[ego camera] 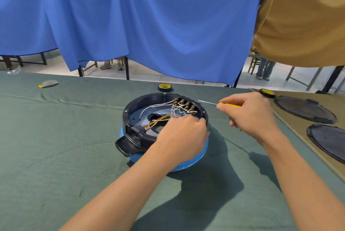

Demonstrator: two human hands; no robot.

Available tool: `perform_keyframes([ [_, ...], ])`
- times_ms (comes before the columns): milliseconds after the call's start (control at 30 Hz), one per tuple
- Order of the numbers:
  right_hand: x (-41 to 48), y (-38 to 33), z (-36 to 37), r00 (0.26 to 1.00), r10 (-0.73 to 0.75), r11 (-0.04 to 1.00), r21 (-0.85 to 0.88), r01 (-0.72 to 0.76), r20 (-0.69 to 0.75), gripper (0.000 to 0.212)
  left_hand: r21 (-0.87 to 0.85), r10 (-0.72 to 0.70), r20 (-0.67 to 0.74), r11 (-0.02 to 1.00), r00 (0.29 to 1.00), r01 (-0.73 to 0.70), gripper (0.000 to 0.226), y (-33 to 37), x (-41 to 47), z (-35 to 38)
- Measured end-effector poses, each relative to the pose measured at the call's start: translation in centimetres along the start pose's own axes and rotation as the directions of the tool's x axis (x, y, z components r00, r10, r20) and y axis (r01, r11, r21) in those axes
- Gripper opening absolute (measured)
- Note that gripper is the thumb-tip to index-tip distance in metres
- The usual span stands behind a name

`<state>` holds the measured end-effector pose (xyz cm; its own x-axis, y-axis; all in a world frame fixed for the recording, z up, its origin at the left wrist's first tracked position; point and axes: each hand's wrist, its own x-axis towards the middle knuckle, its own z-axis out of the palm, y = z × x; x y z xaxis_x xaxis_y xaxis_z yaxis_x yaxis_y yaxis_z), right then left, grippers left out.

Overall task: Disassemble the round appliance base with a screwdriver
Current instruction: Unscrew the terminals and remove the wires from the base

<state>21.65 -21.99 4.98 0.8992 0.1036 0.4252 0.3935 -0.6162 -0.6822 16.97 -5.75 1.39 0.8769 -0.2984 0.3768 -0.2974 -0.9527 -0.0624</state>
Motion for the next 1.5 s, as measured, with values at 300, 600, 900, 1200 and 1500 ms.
perform_keyframes([
  [300, -0.1, -1.0, 0.1, 0.996, -0.071, 0.98, -0.184, 0.079, 0.049, 0.009, -0.179, 0.1, 0.145, 0.981, 0.984, -0.074, 0.041, -2.6, -1.0, -1.1],
  [600, 0.0, -1.5, 0.5, 0.978, -0.208, 0.903, -0.379, 0.202, 0.024, 0.016, -0.156, 0.159, 0.09, 0.977, 0.983, -0.144, 0.042, -1.9, -0.1, -1.6],
  [900, 0.1, -1.7, 0.5, 0.969, -0.236, 0.873, -0.423, 0.243, 0.069, 0.018, -0.013, -0.15, -0.007, 0.989, 0.989, 0.149, 0.092, -2.8, -0.3, -0.9],
  [1200, -0.1, -2.2, 0.1, 0.967, -0.229, 0.87, -0.422, 0.254, 0.111, 0.017, -0.019, -0.181, 0.428, 0.978, 0.885, 0.209, 0.106, -3.9, -1.0, -0.8],
  [1500, -0.4, -3.0, 0.5, 0.982, -0.132, 0.849, -0.495, 0.184, 0.137, 0.021, -0.023, -0.139, 0.42, 0.986, 0.897, 0.164, 0.098, -3.9, -1.5, -0.7],
])
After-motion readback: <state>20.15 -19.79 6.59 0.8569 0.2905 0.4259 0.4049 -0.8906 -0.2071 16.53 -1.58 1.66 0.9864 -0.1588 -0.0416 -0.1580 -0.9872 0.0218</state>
